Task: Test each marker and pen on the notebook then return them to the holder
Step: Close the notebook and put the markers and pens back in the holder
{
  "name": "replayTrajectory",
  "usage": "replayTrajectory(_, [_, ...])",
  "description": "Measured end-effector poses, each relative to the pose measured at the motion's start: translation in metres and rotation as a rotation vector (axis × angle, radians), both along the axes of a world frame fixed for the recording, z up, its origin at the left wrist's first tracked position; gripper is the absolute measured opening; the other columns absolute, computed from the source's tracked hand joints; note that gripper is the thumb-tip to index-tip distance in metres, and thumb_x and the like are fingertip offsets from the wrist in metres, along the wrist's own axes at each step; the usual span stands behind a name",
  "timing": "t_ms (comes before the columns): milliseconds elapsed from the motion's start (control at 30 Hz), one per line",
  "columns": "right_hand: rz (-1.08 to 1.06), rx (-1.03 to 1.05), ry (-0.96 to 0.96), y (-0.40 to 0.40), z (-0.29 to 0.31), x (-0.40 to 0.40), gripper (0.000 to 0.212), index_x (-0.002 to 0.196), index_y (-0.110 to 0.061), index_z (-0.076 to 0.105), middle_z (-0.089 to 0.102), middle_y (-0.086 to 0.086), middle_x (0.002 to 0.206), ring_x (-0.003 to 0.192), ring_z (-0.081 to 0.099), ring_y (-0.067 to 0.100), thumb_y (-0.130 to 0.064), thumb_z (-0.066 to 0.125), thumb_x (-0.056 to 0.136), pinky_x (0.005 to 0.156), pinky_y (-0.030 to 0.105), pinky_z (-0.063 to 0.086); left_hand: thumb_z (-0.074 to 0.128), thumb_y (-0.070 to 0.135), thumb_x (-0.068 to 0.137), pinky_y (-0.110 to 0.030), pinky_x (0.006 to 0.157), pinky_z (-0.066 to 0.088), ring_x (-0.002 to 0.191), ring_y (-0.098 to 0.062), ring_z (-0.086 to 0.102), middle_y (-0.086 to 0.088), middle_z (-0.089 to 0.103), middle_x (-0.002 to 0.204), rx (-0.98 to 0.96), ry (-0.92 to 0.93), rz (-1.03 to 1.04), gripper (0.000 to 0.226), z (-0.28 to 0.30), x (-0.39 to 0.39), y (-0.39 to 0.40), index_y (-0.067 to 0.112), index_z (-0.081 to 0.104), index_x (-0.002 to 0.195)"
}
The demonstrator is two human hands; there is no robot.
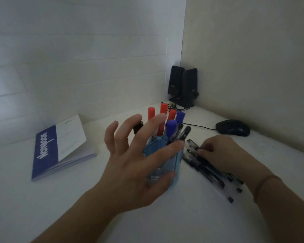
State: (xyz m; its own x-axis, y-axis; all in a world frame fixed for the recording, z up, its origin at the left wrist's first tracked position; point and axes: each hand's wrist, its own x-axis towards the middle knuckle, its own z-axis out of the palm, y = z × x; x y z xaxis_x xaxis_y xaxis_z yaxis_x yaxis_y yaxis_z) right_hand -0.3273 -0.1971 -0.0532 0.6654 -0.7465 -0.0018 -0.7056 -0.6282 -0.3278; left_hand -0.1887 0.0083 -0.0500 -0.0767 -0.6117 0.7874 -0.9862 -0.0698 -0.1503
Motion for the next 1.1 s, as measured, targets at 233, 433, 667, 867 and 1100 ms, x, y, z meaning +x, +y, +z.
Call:
replayTrajectory(233, [0.006, -0.037, -0.122, 0.008, 0.008, 0.0, 0.011, 0.077, -0.025, 0.059, 0.062, -0.006, 0.075, 0.066, 0.058, 0.008, -0.03, 0.062, 0.086, 0.053, 0.019, 0.041, 0.048, 0.064, 0.083, -0.061, 0.108, 0.009, 0.14, -0.033, 0.018, -0.001, 0.034, 0.15, 0.077, -0.125, 0.037, 0.055, 0.003, -0.003, 0.0, 0.037, 0.051, 0.13])
replayTrajectory(433, [0.172, 0.114, -1.154, 0.047, 0.04, -0.005, 0.036, 0.123, -0.028, 0.045, 0.068, 0.003, 0.078, 0.054, 0.059, 0.012, -0.01, 0.054, 0.093, 0.048, 0.021, 0.045, 0.055, 0.058, 0.082, -0.064, 0.104, 0.018, 0.136, -0.03, 0.028, 0.002, 0.046, 0.143, 0.011, -0.035, 0.069, 0.053, 0.003, 0.0, -0.001, 0.029, 0.052, 0.126])
replayTrajectory(667, [0.405, 0.063, -1.523, 0.071, 0.051, -0.009, 0.051, 0.136, -0.015, 0.019, 0.063, 0.011, 0.088, 0.057, 0.058, 0.028, -0.005, 0.047, 0.094, 0.052, 0.032, 0.051, 0.047, 0.055, 0.084, -0.057, 0.103, 0.023, 0.132, -0.029, 0.03, -0.002, 0.039, 0.142, -0.088, 0.158, 0.069, 0.049, 0.004, 0.003, -0.001, 0.027, 0.046, 0.125])
replayTrajectory(867, [0.434, 0.042, -1.35, 0.08, 0.042, 0.0, 0.055, 0.124, -0.028, 0.033, 0.068, 0.007, 0.085, 0.072, 0.069, 0.021, 0.002, 0.06, 0.087, 0.061, 0.037, 0.058, 0.055, 0.049, 0.079, -0.057, 0.101, 0.027, 0.132, -0.024, 0.028, 0.001, 0.035, 0.143, -0.056, 0.2, 0.008, 0.058, 0.004, 0.001, -0.002, 0.025, 0.041, 0.13])
replayTrajectory(1100, [0.49, -0.377, -0.984, 0.08, 0.037, 0.003, 0.012, 0.088, -0.011, 0.068, 0.06, 0.001, 0.093, 0.085, 0.056, 0.01, -0.021, 0.062, 0.085, 0.073, 0.015, 0.045, 0.057, 0.047, 0.078, -0.06, 0.097, 0.03, 0.133, -0.027, 0.026, -0.002, 0.031, 0.146, -0.047, 0.205, -0.021, 0.062, 0.001, 0.002, -0.002, 0.028, 0.036, 0.134])
